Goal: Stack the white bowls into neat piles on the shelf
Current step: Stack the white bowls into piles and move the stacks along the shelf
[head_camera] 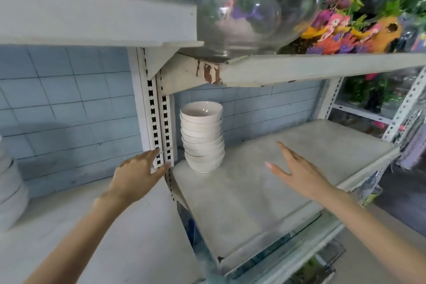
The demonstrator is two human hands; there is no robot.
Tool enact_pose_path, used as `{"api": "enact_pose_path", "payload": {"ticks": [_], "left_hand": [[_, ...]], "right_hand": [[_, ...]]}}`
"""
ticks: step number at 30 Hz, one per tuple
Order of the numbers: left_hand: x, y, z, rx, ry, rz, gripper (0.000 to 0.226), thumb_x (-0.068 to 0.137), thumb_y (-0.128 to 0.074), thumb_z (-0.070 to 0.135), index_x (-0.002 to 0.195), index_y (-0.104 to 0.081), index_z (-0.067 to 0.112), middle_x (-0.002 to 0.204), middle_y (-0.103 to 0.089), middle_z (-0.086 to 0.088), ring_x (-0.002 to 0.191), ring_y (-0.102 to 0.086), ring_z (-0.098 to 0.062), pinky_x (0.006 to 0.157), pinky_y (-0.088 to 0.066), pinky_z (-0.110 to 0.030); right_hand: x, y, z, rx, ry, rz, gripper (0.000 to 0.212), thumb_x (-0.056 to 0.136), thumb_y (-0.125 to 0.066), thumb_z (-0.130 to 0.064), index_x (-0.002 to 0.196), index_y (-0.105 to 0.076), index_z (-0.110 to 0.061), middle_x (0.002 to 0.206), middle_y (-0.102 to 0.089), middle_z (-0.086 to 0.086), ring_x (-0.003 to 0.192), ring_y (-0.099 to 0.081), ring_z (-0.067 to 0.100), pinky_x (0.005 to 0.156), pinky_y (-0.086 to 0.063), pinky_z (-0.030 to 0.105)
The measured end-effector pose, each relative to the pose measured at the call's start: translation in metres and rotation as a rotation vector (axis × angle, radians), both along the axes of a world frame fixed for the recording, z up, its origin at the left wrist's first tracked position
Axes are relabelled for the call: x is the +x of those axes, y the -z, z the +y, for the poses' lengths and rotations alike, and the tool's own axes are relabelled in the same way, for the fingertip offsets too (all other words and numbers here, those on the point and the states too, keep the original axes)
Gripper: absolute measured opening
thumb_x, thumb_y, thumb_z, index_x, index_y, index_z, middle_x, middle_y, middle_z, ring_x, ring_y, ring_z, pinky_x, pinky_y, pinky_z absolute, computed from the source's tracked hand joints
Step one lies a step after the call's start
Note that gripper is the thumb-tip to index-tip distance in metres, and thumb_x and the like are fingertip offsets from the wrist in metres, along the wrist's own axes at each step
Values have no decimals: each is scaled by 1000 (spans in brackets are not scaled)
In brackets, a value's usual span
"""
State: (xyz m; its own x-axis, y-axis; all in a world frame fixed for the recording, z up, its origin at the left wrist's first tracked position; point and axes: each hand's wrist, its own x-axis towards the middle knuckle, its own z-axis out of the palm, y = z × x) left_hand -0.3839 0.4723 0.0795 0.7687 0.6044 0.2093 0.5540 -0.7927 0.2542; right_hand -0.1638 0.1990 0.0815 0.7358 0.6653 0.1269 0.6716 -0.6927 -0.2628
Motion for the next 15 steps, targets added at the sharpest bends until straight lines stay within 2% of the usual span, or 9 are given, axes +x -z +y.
{"api": "enact_pose_path", "payload": {"ticks": [2, 6, 9, 11, 13, 15], "left_hand": [[15, 0, 0, -40, 11, -9, 64, 92, -33, 59, 146, -31, 24, 146, -43, 1, 127, -47, -25, 99, -40, -41], [50, 2, 7, -258, 34, -80, 76, 87, -42, 62, 148, -21, 22, 152, -34, -1, 131, -43, -24, 106, -36, -44], [78, 5, 14, -433, 92, -201, 91, 82, -57, 57, 151, -6, 26, 157, -17, 3, 130, -40, -19, 113, -29, -42], [96, 6, 17, -509, 151, -274, 103, 77, -66, 53, 151, 1, 27, 158, -9, 6, 140, -25, -17, 116, -24, -43], [111, 5, 17, -615, 180, -360, 117, 65, -75, 58, 149, 2, 32, 157, -13, 9, 143, -19, -15, 115, -26, -47], [122, 6, 21, -684, 174, -435, 123, 55, -81, 60, 147, -2, 38, 151, -26, 12, 140, -28, -11, 112, -32, -44]], "right_hand": [[12, 3, 16, 28, -35, 77, 80, 88, -32, -67, 148, 6, -30, 158, -13, -3, 139, -30, 19, 105, -34, 40], [39, 10, 58, 180, -144, 321, 97, 72, -42, -78, 147, 6, -38, 156, -18, -7, 140, -29, 15, 111, -28, 42], [53, 12, 91, 285, -268, 513, 97, 76, -55, -64, 147, 6, -37, 155, -23, -4, 137, -33, 13, 106, -29, 27], [61, 11, 112, 320, -352, 593, 101, 75, -60, -58, 147, 7, -36, 155, -22, -2, 136, -33, 12, 107, -29, 26], [70, 7, 131, 345, -428, 633, 112, 64, -63, -62, 146, 9, -37, 154, -20, -1, 137, -31, 12, 112, -29, 32], [79, 4, 149, 360, -482, 653, 118, 59, -64, -65, 145, 12, -39, 155, -20, -1, 136, -30, 9, 113, -30, 38]]}}
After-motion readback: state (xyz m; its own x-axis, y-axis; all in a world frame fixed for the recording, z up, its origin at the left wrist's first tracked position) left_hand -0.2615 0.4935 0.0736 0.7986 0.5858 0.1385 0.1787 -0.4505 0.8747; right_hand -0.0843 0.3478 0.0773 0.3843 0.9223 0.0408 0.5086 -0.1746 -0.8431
